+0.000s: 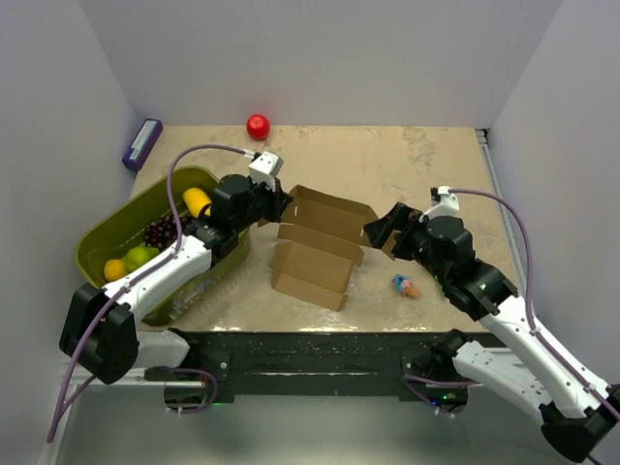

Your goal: Fold the paper box

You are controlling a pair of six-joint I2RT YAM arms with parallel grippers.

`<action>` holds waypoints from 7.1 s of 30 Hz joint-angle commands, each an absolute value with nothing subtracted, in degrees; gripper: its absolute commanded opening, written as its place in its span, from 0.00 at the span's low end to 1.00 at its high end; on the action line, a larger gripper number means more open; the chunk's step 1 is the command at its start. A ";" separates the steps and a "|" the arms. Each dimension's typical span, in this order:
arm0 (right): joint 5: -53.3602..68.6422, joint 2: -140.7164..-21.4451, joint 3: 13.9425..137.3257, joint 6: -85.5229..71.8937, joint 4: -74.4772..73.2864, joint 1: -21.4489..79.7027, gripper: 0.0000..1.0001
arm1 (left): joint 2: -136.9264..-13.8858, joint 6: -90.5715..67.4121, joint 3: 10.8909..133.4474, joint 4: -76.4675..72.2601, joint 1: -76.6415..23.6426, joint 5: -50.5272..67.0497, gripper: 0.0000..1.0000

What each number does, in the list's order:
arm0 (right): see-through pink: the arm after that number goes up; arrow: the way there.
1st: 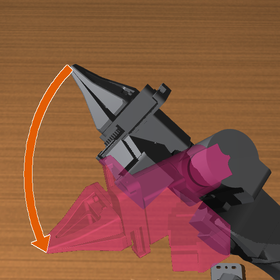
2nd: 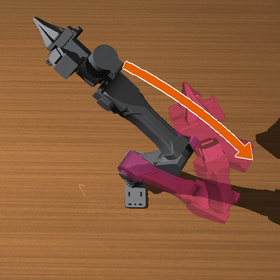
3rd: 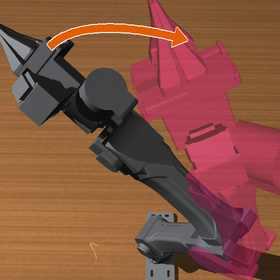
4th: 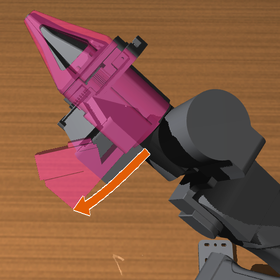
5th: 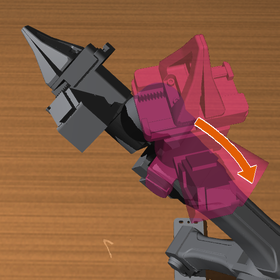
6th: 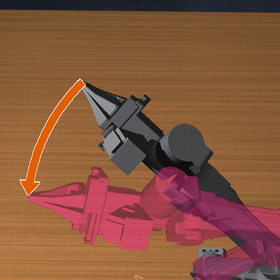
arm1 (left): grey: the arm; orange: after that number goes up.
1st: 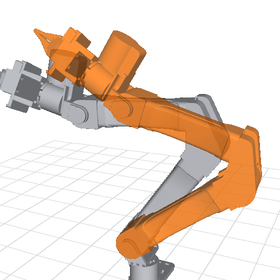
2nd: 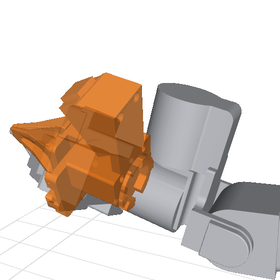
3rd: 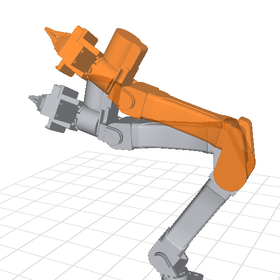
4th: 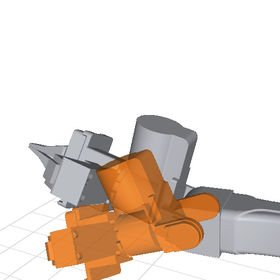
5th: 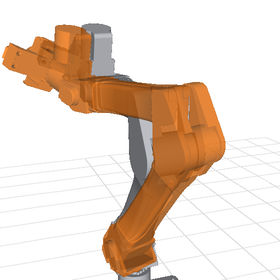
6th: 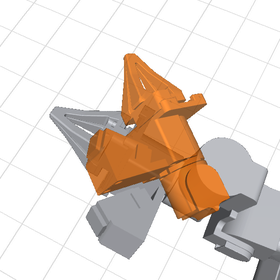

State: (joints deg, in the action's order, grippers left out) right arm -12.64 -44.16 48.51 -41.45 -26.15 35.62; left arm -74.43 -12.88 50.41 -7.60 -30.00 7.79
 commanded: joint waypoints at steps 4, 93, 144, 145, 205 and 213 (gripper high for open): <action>-3.53 -41.22 40.44 -62.73 -8.55 35.68 0.95 | -73.39 -16.43 48.96 -10.81 -31.29 0.27 0.00; -20.92 -70.75 29.44 -99.67 16.35 37.53 0.03 | -72.77 -20.83 28.04 -19.50 -60.91 -10.28 0.49; -22.06 -65.66 27.60 -98.79 14.33 37.53 0.01 | -75.14 -31.11 34.80 -10.20 -49.22 -10.11 0.56; -22.06 -65.57 27.60 -98.79 14.33 37.53 0.01 | -76.02 -31.55 34.72 -10.80 -49.13 -9.85 0.57; -23.29 -65.92 24.79 -99.05 14.33 37.53 0.00 | -85.45 -28.13 37.01 -28.57 -54.14 -8.79 0.54; -24.87 -64.51 24.26 -99.05 13.27 37.53 0.00 | -66.28 -23.99 33.49 -13.46 -54.05 -7.38 0.68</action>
State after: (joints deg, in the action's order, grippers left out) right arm -21.58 -65.56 24.80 -99.20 14.13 37.21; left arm -73.47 -26.74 34.44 -19.88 -53.84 -7.46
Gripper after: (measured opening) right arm 0.035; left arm 0.666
